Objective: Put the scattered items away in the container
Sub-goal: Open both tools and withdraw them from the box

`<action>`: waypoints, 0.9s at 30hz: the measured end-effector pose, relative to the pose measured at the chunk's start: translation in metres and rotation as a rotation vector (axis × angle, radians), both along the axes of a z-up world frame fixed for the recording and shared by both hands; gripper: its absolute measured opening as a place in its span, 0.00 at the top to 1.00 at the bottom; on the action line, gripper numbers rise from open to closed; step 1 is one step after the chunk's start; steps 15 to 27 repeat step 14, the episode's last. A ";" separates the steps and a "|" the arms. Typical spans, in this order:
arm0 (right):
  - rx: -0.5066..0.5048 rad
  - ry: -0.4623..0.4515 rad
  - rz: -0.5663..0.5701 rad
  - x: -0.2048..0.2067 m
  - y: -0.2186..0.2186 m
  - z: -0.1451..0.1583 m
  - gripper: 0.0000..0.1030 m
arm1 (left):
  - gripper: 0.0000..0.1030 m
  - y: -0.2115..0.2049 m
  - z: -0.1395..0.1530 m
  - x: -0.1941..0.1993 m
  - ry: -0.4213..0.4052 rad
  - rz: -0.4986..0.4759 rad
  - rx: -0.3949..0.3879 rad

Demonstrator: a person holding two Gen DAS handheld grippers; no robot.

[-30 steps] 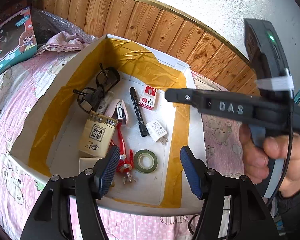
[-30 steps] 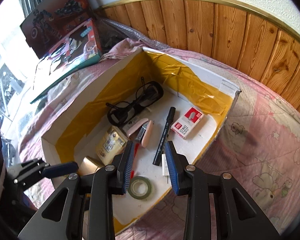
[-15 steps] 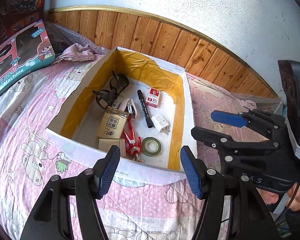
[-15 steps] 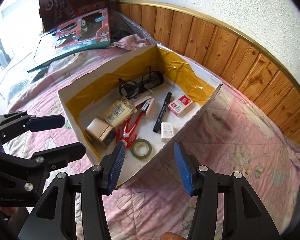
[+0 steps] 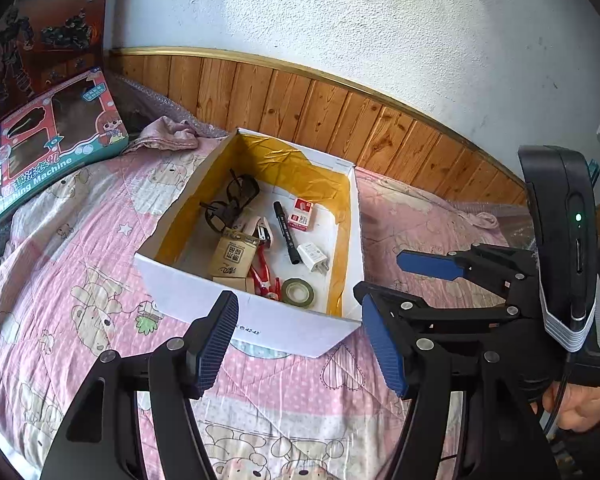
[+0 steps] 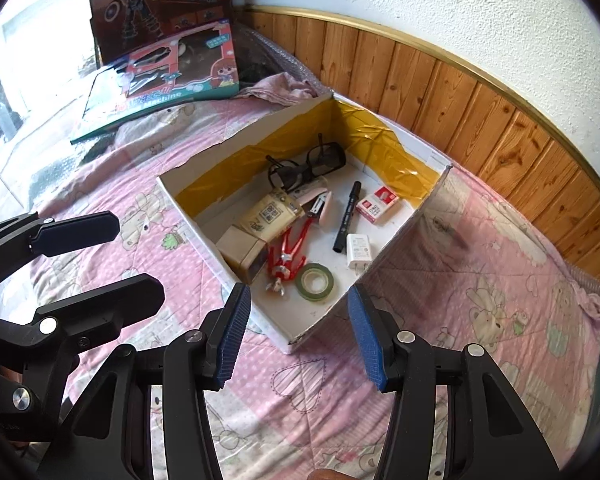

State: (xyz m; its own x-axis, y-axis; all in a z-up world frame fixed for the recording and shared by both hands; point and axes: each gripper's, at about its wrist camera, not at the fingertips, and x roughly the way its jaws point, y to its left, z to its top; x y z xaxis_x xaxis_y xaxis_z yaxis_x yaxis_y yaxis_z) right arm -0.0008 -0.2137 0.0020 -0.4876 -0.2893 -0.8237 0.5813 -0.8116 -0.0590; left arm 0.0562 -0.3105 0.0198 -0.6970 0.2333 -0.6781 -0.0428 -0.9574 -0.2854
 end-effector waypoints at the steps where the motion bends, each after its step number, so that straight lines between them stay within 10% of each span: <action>1: -0.006 -0.004 0.001 0.003 -0.001 0.001 0.48 | 0.34 -0.001 0.002 0.004 0.006 0.008 -0.003; 27: -0.036 -0.002 -0.033 0.024 -0.003 0.012 0.48 | 0.28 -0.014 0.024 0.039 0.076 0.034 0.011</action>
